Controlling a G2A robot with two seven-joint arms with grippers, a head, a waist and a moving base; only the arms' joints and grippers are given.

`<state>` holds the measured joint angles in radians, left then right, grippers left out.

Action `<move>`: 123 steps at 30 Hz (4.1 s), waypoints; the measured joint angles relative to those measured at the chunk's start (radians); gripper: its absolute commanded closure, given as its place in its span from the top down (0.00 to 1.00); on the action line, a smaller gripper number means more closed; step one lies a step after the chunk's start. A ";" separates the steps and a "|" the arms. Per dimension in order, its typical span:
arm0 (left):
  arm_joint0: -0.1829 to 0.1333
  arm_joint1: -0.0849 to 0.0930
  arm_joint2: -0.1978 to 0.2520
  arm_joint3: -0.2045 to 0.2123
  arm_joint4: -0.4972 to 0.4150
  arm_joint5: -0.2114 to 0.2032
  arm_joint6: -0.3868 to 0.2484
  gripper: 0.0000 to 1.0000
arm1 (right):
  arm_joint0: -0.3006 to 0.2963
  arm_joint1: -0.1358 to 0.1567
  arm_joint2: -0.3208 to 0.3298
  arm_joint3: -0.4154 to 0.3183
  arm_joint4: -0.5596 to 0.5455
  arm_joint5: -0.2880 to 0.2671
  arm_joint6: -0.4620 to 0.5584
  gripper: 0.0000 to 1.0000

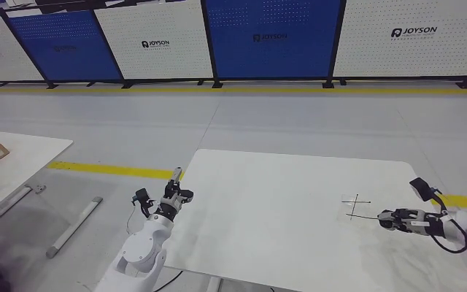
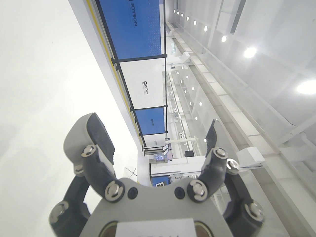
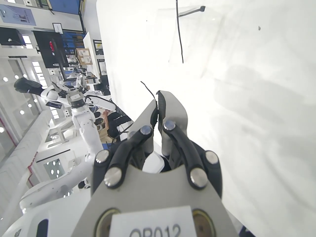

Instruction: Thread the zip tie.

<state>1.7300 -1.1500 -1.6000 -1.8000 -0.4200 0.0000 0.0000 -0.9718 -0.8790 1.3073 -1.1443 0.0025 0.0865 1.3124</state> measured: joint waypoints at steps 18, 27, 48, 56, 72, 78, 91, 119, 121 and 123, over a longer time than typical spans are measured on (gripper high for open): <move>0.000 0.000 0.000 0.000 0.000 0.000 0.000 1.00 | -0.132 0.007 0.045 -0.181 0.106 -0.226 -0.066 0.00; 0.000 0.000 0.000 0.000 0.000 0.000 0.000 1.00 | -0.116 -0.012 -0.058 -0.260 0.078 -0.304 -0.103 0.00; 0.000 0.000 0.000 0.000 0.000 0.000 0.000 1.00 | -0.124 -0.024 -0.090 -0.353 0.067 -0.445 -0.208 0.00; 0.000 0.000 0.000 0.000 0.000 0.000 0.000 1.00 | -0.064 -0.049 -0.200 -0.441 -0.104 -0.426 -0.344 0.00; -0.001 0.000 0.000 0.000 -0.002 0.003 -0.003 1.00 | 0.091 -0.109 -0.431 -0.325 -0.260 -0.427 -0.500 0.00; 0.015 0.008 -0.022 -0.102 -0.026 0.159 -0.125 1.00 | 0.080 -0.107 -0.432 -0.349 -0.397 -0.393 -0.550 0.00; 0.025 0.038 0.093 -0.162 0.011 0.340 -0.290 1.00 | 0.042 -0.093 -0.468 -0.495 -0.738 -0.427 -0.664 0.00; -0.103 0.202 0.296 -0.059 -0.507 0.340 -0.352 1.00 | 0.098 -0.073 -0.654 -0.631 -1.079 -0.427 -0.747 0.00; -0.143 0.232 0.354 -0.052 -0.562 0.340 -0.313 1.00 | 0.106 -0.071 -0.668 -0.631 -1.094 -0.427 -0.757 0.00; -0.196 0.267 0.431 -0.041 -0.638 0.340 -0.265 1.00 | 0.111 -0.068 -0.679 -0.631 -1.105 -0.427 -0.768 0.00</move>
<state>1.5337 -0.8831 -1.1694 -1.8414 -1.0583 0.3400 -0.2652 -0.8607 -0.9470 0.6285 -1.7754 -1.1021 -0.3400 0.5447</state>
